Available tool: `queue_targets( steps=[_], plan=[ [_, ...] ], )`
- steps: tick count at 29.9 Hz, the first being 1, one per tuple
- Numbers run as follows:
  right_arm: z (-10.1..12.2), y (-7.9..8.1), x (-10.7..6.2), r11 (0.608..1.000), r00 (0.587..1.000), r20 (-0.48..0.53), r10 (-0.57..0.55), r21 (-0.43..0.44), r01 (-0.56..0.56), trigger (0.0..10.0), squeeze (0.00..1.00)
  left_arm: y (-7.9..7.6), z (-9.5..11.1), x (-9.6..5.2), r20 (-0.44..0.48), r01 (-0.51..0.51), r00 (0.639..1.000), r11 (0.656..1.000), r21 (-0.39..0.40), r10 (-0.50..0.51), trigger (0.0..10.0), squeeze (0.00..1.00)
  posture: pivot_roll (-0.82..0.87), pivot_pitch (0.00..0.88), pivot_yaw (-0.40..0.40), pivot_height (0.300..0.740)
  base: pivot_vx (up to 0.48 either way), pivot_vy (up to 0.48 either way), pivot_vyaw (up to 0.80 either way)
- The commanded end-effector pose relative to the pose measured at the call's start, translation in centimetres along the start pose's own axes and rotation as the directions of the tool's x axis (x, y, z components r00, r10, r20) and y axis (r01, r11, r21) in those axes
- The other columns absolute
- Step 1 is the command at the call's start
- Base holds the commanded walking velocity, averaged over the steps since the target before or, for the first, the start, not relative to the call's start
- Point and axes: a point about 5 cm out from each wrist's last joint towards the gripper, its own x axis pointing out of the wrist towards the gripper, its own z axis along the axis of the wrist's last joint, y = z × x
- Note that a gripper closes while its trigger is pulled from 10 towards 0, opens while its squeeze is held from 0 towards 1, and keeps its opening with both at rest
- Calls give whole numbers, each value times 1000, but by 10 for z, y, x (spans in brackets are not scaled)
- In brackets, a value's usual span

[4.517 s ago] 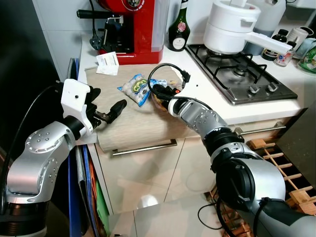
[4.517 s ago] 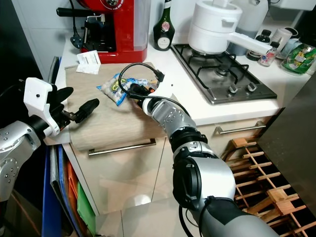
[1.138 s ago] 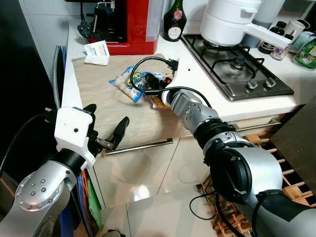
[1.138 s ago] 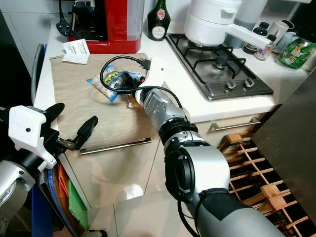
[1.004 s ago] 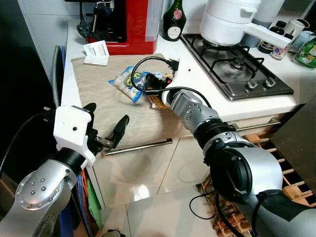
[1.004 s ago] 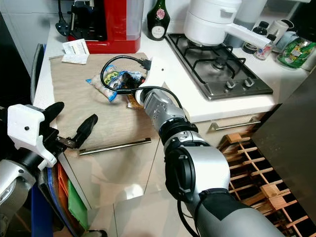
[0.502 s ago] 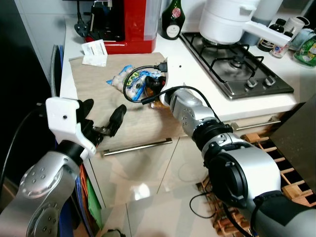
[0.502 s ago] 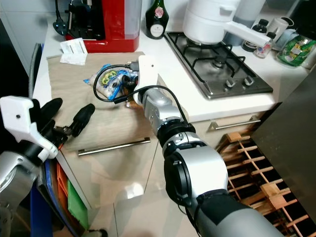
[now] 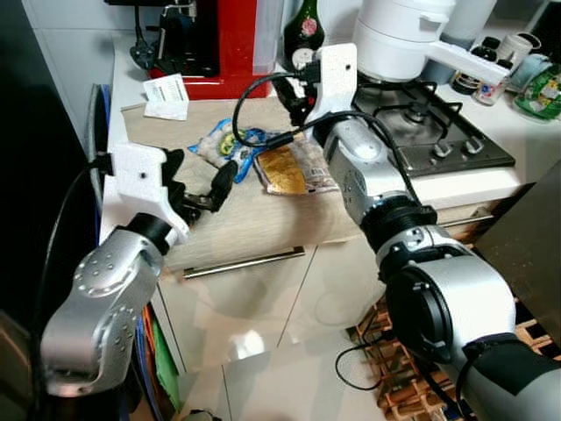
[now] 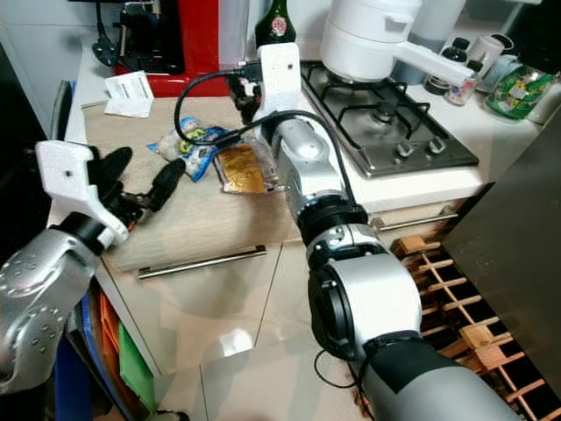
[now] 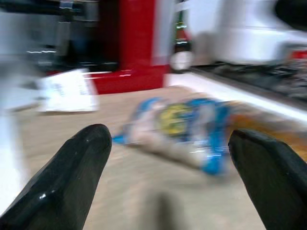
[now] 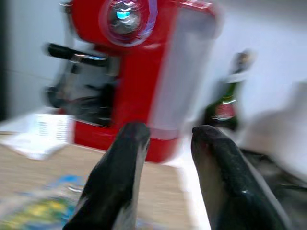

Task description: Restocking fridge

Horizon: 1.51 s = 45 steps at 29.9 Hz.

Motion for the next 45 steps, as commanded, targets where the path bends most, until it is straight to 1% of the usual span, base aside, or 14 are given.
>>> queue_targets(
  steps=[1, 4, 6, 10, 15, 16, 18, 21, 25, 26, 32, 38, 43, 45],
  plan=[
    [-2, -13, -27, 991, 990, 88, -106, -68, 112, 10000, 0, 0, 2, -2, 39, -61, 997, 998, -11, 61, 10000, 0, 43, 0, -69, 740, 0, 0, 0],
    [-4, -14, -39, 987, 986, 107, -129, -84, 138, 10000, 0, -2, 4, -4, 53, -73, 996, 997, -26, 74, 10000, 0, 43, 0, -69, 740, 0, 0, 0],
    [-6, -17, -62, 976, 970, 160, -183, -90, 199, 10000, 0, -5, 6, -7, 81, -115, 989, 991, -72, 121, 10000, 0, 34, 0, -67, 740, 0, 0, 0],
    [-24, -8, -87, 981, 978, 143, -149, -106, 165, 10000, 0, -8, 8, -4, 117, -200, 970, 974, -110, 212, 10000, 0, 20, 0, -61, 740, 360, 0, 0],
    [-27, -6, -81, 985, 985, 85, -151, -74, 157, 10000, 0, -14, 5, 3, 108, -206, 971, 976, -69, 213, 10000, 0, 21, 0, -62, 740, 480, 0, 94],
    [-26, -6, -80, 985, 986, 77, -149, -73, 155, 10000, 169, -14, 5, 4, 110, -204, 972, 977, -68, 210, 10000, 0, 24, 0, -63, 740, 480, 0, 781],
    [-26, -7, -77, 985, 987, 64, -149, -79, 154, 10000, 341, -15, 6, 4, 112, -198, 973, 978, -63, 204, 10000, 0, 27, 0, -65, 740, 480, 0, 772],
    [-25, -7, -74, 985, 988, 53, -146, -88, 151, 10000, 349, -14, 7, 4, 119, -202, 971, 978, -56, 207, 10000, 0, 37, 0, -71, 740, 480, 0, 771],
    [-25, -4, -69, 988, 991, 44, -126, -89, 129, 10000, 224, -12, 9, 6, 132, -215, 967, 976, -48, 219, 10000, 0, 42, 0, -74, 740, 480, 0, 734],
    [-23, -4, -67, 988, 991, 50, -124, -89, 128, 10000, 0, -13, 10, 6, 139, -207, 968, 977, -42, 211, 10000, 0, 42, 0, -74, 740, 480, 0, 0],
    [-14, -8, -55, 990, 990, 46, -134, -44, 136, 10000, 0, -16, 20, 10, 180, -164, 971, 986, 26, 157, 10000, 0, 51, 0, -82, 740, 320, 0, 0],
    [-10, -14, -38, 978, 988, -44, -149, 141, 153, 10000, 0, -12, 24, 8, 184, -163, 971, 986, 45, 152, 10000, 0, 60, 0, -83, 740, 0, 0, 0],
    [-30, -23, -29, 916, 957, -257, -134, 337, 218, 10000, 0, -16, 21, 6, 158, -98, 983, 995, 27, 92, 10000, 0, 74, 0, -83, 740, 0, 0, 0],
    [-34, -23, -29, 907, 949, -291, -121, 355, 224, 10000, 0, -17, 20, 6, 149, -80, 986, 997, 19, 76, 10000, 0, 74, 0, -83, 740, 0, 0, 0]
  ],
)
